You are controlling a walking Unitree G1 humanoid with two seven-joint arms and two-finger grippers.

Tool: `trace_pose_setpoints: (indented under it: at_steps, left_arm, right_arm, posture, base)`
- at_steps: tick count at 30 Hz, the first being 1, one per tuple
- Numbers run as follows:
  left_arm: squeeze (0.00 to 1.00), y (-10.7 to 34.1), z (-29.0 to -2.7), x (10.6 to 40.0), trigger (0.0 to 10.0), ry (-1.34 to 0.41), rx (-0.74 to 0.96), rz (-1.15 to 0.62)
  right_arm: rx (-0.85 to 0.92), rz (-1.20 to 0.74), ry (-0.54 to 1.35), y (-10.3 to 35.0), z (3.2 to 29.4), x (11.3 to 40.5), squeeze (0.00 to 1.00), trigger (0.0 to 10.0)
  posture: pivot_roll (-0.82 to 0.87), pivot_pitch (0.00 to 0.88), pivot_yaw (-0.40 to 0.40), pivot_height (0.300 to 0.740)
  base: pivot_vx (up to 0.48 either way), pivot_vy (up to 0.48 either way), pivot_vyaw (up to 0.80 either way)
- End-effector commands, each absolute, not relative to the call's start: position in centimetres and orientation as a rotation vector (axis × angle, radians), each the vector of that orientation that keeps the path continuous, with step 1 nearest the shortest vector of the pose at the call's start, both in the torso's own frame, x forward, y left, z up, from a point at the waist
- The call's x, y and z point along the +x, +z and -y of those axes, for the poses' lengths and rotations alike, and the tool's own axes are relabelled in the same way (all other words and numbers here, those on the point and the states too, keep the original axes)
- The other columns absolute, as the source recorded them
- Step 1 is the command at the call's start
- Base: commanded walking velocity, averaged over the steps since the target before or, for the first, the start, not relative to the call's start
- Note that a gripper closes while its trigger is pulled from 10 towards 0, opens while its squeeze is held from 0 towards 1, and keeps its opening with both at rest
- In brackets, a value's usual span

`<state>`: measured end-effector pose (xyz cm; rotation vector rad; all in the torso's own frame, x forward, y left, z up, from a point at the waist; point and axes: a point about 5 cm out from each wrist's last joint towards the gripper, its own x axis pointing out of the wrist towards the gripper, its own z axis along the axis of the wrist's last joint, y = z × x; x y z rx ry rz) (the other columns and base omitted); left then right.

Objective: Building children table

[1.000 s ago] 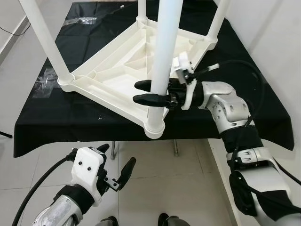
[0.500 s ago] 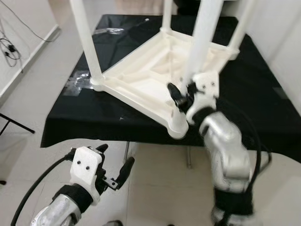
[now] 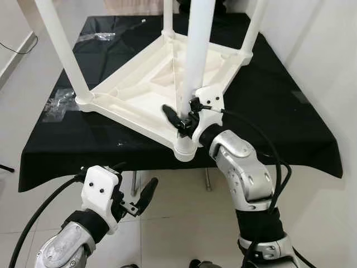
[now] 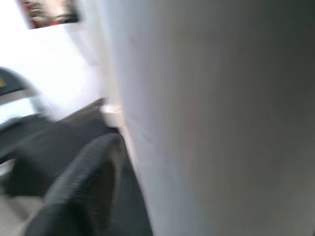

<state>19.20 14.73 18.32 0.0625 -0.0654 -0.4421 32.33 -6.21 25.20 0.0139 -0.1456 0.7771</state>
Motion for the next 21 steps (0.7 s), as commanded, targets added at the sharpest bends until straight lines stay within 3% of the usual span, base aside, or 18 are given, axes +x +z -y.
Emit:
trace_pose_setpoints:
  at_steps: [1, 6, 7, 8, 9, 18, 19, 20, 21]
  left_arm:
    - [0.00, 18.2, -14.6, 18.8, 10.0, -0.446, 0.052, 0.051]
    - [0.00, 18.2, -14.5, 18.7, 10.0, -0.447, 0.050, 0.048]
    - [0.00, 18.2, -14.5, 18.6, 10.0, -0.446, 0.050, 0.047]
    - [0.00, 18.2, -14.5, 18.6, 10.0, -0.446, 0.050, 0.047]
    - [0.00, 18.2, -14.5, 18.5, 10.0, -0.445, 0.050, 0.046]
    - [0.00, 18.2, -14.8, 17.8, 10.0, -0.432, 0.061, 0.028]
    - [0.00, 18.2, -14.9, 17.7, 10.0, -0.429, 0.061, 0.026]
    - [0.00, 18.2, -14.9, 17.6, 10.0, -0.428, 0.061, 0.025]
    - [0.00, 18.2, -14.9, 17.6, 10.0, -0.426, 0.062, 0.023]
  right_arm:
    - [0.023, 0.178, 0.977, 26.1, 5.9, 31.8, 1.00, 10.0]
    - [-0.087, 0.206, 1.229, 26.6, 6.4, 31.3, 1.00, 10.0]
    - [-0.118, 0.195, 1.289, 26.6, 6.6, 31.5, 0.41, 10.0]
    - [-0.118, 0.195, 1.289, 26.6, 6.6, 31.5, 0.41, 10.0]
    - [-0.140, 0.189, 1.335, 26.8, 6.8, 32.0, 0.00, 10.0]
    - [-0.091, 0.203, 1.419, 28.6, 7.2, 34.9, 0.00, 10.0]
    - [-0.074, 0.208, 1.440, 28.7, 7.3, 35.1, 0.00, 4.6]
    - [-0.066, 0.210, 1.453, 28.8, 7.4, 35.2, 0.00, 0.3]
    - [-0.064, 0.213, 1.484, 28.8, 7.6, 35.2, 0.00, 0.0]
  posture:
    - [0.07, 0.233, -0.051, 0.740]
    - [0.09, 0.241, -0.059, 0.740]
    - [0.09, 0.247, -0.062, 0.740]
    - [0.09, 0.247, -0.062, 0.740]
    - [0.10, 0.252, -0.066, 0.740]
    - [0.13, 0.272, -0.072, 0.740]
    - [0.13, 0.275, -0.072, 0.740]
    - [0.13, 0.277, -0.073, 0.740]
    - [0.13, 0.277, -0.073, 0.740]
  base:
    - [0.000, 0.000, 0.00]
    - [0.000, 0.000, 0.00]
    - [0.000, 0.000, 0.00]
    - [0.000, 0.000, 0.00]
    - [0.000, 0.000, 0.00]
    - [0.000, 0.000, 0.00]
    - [0.000, 0.000, 0.00]
    - [0.000, 0.000, 0.00]
    - [0.000, 0.000, 0.00]
